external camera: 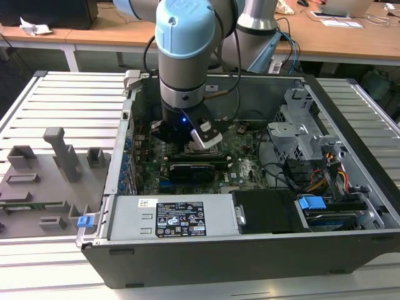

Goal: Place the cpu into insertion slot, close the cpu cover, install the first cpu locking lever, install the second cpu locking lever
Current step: 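Install the second cpu locking lever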

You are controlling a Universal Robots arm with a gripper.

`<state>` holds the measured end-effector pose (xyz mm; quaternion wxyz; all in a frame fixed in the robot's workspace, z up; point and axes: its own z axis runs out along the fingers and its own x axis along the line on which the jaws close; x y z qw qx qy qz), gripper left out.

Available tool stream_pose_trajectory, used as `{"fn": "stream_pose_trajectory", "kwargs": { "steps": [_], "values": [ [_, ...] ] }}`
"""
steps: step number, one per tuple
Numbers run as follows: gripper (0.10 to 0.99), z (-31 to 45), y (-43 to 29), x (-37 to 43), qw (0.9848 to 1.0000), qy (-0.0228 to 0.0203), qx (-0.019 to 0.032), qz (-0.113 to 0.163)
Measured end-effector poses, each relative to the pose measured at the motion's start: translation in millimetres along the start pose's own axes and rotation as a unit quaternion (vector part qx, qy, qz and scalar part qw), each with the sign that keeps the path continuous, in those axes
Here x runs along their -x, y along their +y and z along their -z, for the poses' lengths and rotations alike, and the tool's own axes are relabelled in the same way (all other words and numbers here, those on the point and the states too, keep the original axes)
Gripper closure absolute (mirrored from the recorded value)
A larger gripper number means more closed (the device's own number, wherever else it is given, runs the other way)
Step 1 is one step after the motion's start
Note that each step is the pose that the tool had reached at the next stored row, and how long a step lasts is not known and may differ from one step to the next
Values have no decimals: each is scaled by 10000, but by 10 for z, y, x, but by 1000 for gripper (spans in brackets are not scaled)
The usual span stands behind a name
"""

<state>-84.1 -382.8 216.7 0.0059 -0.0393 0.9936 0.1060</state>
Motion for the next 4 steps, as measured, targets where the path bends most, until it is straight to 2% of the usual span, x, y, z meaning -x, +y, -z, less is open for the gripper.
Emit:
{"fn": "stream_pose_trajectory", "kwargs": {
  "steps": [4],
  "values": [
    [980,10,2,0,10000,0,0,0]
  ]
}}
